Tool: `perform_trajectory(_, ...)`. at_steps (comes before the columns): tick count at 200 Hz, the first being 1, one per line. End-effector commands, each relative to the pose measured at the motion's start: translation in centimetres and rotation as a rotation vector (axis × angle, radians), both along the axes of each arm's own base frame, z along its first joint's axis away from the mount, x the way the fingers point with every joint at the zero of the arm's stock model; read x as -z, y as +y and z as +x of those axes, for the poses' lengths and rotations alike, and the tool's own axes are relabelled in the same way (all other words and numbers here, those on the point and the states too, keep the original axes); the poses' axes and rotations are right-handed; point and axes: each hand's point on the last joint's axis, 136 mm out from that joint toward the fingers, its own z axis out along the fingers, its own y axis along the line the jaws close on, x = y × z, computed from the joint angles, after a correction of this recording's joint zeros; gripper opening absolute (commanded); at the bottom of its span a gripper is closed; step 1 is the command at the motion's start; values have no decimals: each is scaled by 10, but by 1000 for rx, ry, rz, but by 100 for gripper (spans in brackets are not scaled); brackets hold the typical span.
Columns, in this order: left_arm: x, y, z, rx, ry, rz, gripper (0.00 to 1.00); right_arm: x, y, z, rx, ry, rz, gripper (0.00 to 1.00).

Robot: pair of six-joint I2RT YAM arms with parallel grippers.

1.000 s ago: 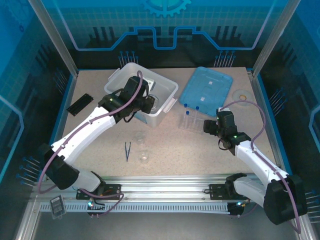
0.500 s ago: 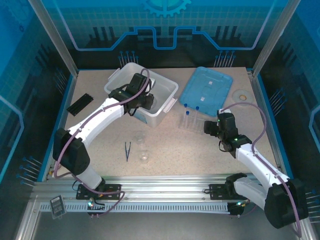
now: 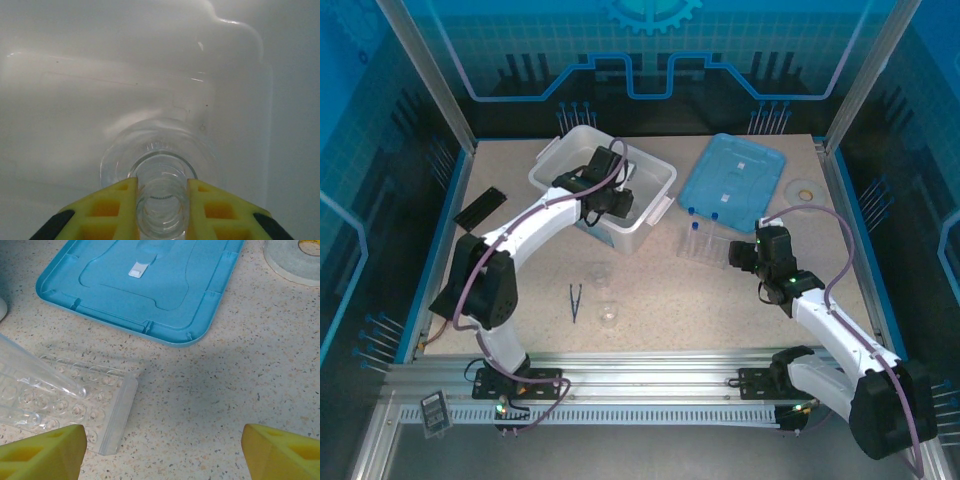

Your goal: Organize the chemistry lab equipment

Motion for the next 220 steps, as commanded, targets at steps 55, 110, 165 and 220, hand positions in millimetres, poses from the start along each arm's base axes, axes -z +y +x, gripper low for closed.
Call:
perform_trajectory(55,9,-11,18,45,-4,-9,16,-5,-3,3,11,-31,-16,82)
perform_trajectory(110,25,-14,16,71,37,5,18,-5,-4,3,12,-30,-18,82)
perform_trajectory(165,38,-15,15,81,70,17,20,-5,-4,3,14,-30,-18,83)
perform_trajectory(220,49,-23,12,102,96,31,23,-5,-4,3,15,-29,-18,83)
